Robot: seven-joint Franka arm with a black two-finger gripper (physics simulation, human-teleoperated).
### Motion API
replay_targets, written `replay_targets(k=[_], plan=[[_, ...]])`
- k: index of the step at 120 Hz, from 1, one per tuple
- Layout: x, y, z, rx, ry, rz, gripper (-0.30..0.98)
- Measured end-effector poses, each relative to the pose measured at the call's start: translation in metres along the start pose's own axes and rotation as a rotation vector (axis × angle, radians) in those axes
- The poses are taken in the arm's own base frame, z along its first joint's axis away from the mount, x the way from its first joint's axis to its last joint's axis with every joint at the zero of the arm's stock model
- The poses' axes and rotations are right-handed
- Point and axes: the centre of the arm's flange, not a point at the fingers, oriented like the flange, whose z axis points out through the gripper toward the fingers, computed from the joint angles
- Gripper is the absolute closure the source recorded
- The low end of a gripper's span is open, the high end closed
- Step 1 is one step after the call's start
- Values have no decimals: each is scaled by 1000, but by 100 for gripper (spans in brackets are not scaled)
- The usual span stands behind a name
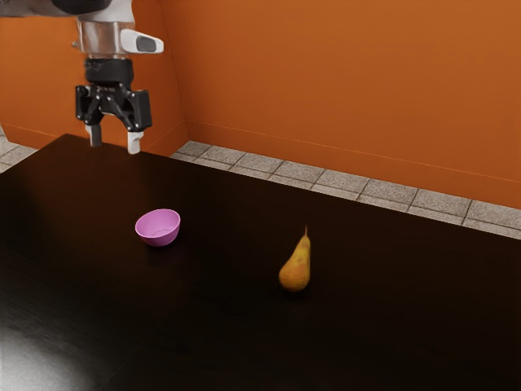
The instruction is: Place the pear in the bowl.
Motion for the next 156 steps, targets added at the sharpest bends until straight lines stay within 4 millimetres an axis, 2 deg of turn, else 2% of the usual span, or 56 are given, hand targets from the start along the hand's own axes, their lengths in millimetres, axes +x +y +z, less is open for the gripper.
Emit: replay_targets(k=[16, 24, 32, 39, 48, 55, 70, 91, 102, 120, 140, 156], plan=[[25, -11, -8, 9, 148, -5, 2], [55, -4, 1, 17, 174, 9, 2], [89, 22, 19, 30, 187, 43, 2], [123, 49, 47, 41, 185, 74, 2], [162, 84, 70, 58, 207, 102, 2], [189, 102, 93, 69, 210, 103, 2], [229, 141, 143, 114, 222, 84, 2], [249, 210, 200, 121, 243, 68, 2], [261, 233, 227, 108, 268, 43, 2], [283, 239, 269, 90, 302, -25, 2], [295, 232, 282, 70, 338, -96, 2], [294, 232, 293, 63, 334, -133, 2]])
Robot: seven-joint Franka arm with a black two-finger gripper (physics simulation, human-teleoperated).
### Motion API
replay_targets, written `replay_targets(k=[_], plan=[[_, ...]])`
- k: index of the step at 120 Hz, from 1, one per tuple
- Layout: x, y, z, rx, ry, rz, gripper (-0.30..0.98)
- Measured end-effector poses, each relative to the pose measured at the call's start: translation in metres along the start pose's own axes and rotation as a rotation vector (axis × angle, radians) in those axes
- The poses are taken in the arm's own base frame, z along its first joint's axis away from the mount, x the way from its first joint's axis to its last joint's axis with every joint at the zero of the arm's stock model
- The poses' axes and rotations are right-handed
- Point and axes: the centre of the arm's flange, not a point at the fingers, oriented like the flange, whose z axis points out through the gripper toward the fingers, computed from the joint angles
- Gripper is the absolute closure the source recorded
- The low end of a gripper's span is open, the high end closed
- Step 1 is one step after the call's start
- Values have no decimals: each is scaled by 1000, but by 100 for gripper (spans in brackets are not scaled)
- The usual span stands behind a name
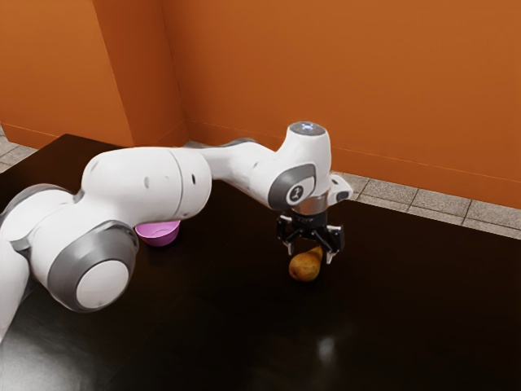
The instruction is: Place the pear in the bowl.
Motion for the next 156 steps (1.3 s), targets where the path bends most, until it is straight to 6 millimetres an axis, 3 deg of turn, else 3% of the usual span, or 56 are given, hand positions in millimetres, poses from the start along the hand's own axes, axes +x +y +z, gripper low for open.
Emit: replay_targets(k=[44, 69, 95, 120, 136, 156], plan=[[-13, -3, 17, 0, -39, -75, 3], [-13, -5, 16, 0, -43, -103, 19], [-15, -7, 19, 7, -49, -123, 26], [-25, -14, -1, 8, -49, -141, 36], [-35, -42, -30, 5, -48, -184, 40], [-28, -108, -65, 4, -19, -288, 41]])
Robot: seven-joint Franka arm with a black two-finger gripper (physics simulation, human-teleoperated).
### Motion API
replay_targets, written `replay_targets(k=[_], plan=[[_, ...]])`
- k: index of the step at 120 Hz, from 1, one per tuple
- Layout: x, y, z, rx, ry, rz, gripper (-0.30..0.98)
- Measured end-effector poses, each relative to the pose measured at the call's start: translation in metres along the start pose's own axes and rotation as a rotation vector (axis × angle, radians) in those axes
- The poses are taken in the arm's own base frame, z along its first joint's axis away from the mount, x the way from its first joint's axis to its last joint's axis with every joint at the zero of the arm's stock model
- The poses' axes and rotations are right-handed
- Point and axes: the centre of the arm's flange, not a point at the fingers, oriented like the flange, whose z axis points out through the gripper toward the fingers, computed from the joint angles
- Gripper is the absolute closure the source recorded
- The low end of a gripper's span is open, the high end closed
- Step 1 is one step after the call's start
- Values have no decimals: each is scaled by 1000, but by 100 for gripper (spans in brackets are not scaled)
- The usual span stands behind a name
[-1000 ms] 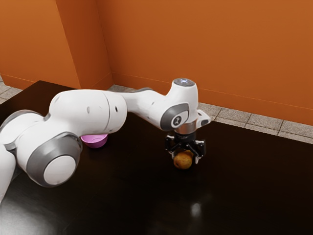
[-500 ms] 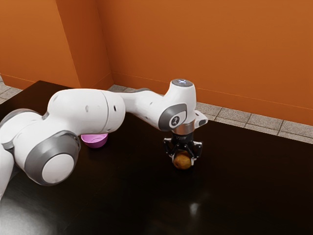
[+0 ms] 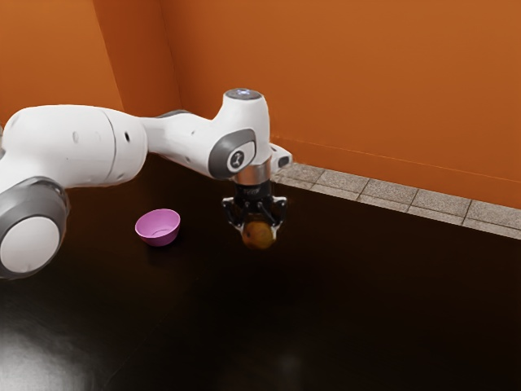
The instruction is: Place the pear in the bowl.
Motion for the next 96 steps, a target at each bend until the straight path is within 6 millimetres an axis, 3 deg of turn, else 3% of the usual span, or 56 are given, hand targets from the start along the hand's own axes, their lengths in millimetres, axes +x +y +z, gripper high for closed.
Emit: replay_targets(k=[32, 65, 84, 96], plan=[[51, -99, -28, -12, 35, -165, 39], [102, -231, -38, 6, 78, -356, 38], [118, -276, -34, 1, 107, -421, 37], [123, -285, -18, 5, 108, -434, 37]])
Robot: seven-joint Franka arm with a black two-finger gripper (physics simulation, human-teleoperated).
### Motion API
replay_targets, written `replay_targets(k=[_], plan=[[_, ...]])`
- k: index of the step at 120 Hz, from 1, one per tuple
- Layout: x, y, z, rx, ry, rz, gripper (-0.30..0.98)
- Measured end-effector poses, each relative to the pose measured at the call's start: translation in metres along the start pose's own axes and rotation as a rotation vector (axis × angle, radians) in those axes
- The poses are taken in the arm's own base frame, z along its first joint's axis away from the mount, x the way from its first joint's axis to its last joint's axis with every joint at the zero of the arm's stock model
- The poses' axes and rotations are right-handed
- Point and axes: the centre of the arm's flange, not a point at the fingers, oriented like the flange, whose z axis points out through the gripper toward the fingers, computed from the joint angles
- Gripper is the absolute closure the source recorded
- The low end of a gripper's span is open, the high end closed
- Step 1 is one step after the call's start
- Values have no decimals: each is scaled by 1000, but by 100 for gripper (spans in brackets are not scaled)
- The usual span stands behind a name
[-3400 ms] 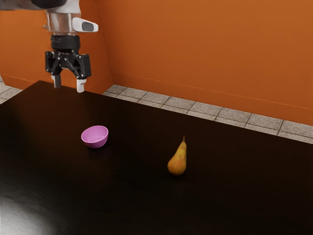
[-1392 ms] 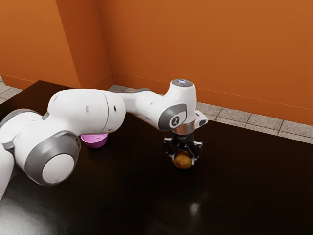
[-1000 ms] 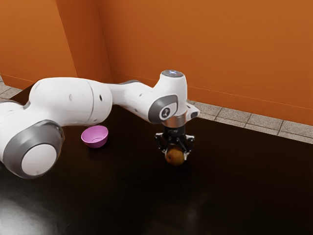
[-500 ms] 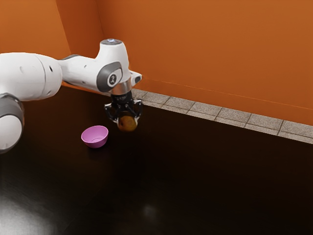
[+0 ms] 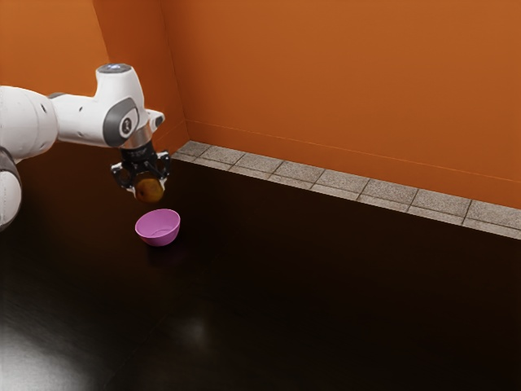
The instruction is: Place the pear in the bowl.
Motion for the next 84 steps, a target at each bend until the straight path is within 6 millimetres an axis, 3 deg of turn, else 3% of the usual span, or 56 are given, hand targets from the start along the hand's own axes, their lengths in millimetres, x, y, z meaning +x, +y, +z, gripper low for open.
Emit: replay_targets(k=[13, 26, 64, 72, 84], plan=[[-2, 5, 20, 4, -10, 8, 37], [-4, 6, 27, 2, -14, 8, 36], [-16, 12, 31, -13, -30, 26, 10], [-20, 20, 7, -38, -7, 41, 8], [-42, 34, -90, -111, 39, 97, 6]])
